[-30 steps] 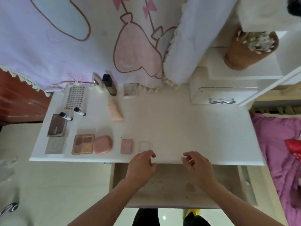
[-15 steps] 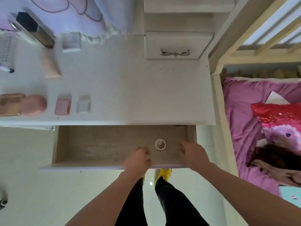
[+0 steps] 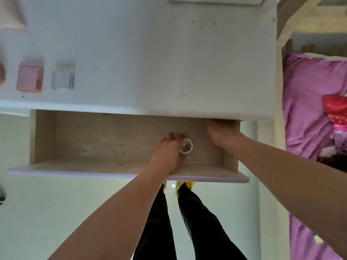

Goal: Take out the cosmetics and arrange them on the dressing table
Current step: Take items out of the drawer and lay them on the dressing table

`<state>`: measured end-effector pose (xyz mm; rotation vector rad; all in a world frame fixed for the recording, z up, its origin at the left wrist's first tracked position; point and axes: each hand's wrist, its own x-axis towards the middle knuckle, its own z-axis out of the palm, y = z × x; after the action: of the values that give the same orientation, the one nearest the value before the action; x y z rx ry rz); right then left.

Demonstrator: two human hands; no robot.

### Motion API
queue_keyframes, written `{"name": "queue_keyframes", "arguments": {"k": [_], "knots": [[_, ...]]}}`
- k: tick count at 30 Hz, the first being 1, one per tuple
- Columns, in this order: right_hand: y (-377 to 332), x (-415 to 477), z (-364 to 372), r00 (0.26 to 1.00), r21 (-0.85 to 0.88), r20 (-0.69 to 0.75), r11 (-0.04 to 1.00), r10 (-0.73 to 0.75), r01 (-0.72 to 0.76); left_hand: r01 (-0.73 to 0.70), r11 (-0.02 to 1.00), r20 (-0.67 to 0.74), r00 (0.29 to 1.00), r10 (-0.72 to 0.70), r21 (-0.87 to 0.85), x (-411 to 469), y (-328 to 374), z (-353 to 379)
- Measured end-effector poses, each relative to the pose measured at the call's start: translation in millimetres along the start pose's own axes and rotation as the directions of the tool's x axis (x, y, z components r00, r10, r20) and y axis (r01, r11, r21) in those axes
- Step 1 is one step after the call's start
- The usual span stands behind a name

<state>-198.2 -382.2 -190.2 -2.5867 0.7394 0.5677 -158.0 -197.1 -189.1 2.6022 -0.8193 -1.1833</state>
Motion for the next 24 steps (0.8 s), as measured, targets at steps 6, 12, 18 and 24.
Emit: {"name": "queue_keyframes", "arguments": {"k": [6, 12, 18, 24], "knots": [[10, 4, 12, 0.998, -0.165, -0.002, 0.984, -0.062, 0.061, -0.074, 0.987, 0.008, 0.997, 0.074, 0.144, 9, 3, 3], [7, -10, 13, 0.989, -0.349, 0.016, 0.926, -0.147, 0.144, -0.061, 0.987, -0.016, 0.998, 0.064, 0.151, 9, 2, 5], [13, -31, 28, 0.982, -0.132, 0.155, 0.983, -0.104, 0.125, -0.025, 0.999, -0.027, 0.999, 0.024, -0.024, -4, -4, -2], [4, -64, 8, 0.986, 0.069, 0.148, 0.996, -0.072, 0.062, 0.068, 0.975, -0.12, 0.988, -0.095, -0.212, -41, -9, -32]]}}
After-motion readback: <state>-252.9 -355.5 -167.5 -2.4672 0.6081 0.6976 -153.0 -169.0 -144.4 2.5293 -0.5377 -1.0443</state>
